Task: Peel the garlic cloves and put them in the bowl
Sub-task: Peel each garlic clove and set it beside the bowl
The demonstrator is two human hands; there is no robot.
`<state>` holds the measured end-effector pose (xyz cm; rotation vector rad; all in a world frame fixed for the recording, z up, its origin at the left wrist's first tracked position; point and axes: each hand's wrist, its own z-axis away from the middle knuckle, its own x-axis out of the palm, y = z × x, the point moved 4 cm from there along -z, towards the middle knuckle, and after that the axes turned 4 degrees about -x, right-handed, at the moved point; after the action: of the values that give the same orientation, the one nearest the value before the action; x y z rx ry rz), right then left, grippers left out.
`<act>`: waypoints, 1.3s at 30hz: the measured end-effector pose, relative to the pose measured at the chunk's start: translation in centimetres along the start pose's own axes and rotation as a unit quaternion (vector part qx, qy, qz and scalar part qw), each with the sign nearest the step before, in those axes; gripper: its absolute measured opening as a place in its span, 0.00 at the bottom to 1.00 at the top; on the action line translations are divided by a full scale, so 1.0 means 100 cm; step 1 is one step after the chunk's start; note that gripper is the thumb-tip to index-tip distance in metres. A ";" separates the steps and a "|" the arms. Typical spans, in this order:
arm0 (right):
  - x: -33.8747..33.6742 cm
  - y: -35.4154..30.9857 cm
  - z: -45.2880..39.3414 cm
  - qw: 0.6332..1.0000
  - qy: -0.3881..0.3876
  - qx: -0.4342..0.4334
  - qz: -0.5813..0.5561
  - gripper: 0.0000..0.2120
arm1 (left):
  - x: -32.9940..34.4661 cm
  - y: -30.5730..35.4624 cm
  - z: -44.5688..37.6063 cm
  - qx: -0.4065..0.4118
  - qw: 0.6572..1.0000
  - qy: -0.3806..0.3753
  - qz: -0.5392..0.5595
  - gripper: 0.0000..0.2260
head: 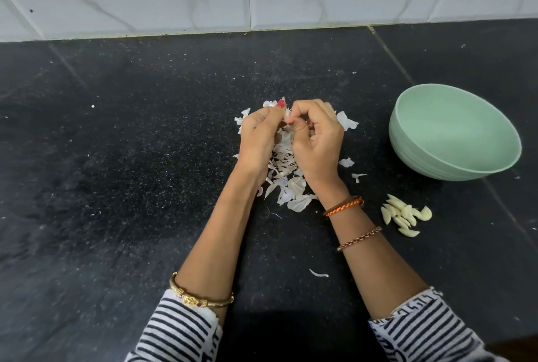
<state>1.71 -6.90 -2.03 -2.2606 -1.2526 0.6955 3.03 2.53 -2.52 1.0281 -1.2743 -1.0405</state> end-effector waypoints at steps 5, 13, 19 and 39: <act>0.002 0.007 0.002 0.992 0.021 0.112 -0.056 0.06 | -0.009 0.004 0.001 0.121 0.987 0.015 -0.103 0.11; 0.002 0.010 0.001 0.993 0.004 0.113 -0.021 0.06 | -0.004 -0.001 0.000 0.059 0.992 -0.037 -0.102 0.13; 0.004 0.011 -0.001 0.994 -0.049 0.088 -0.032 0.05 | -0.004 0.002 0.002 0.042 0.996 -0.018 -0.079 0.10; -0.005 0.014 -0.003 0.981 -0.012 0.167 -0.097 0.13 | -0.016 0.010 0.000 0.086 0.992 0.048 -0.075 0.13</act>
<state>2.56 -8.10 -2.52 -1.8377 -1.2422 0.7952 2.98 4.36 -1.89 1.3056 -1.2387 -0.9939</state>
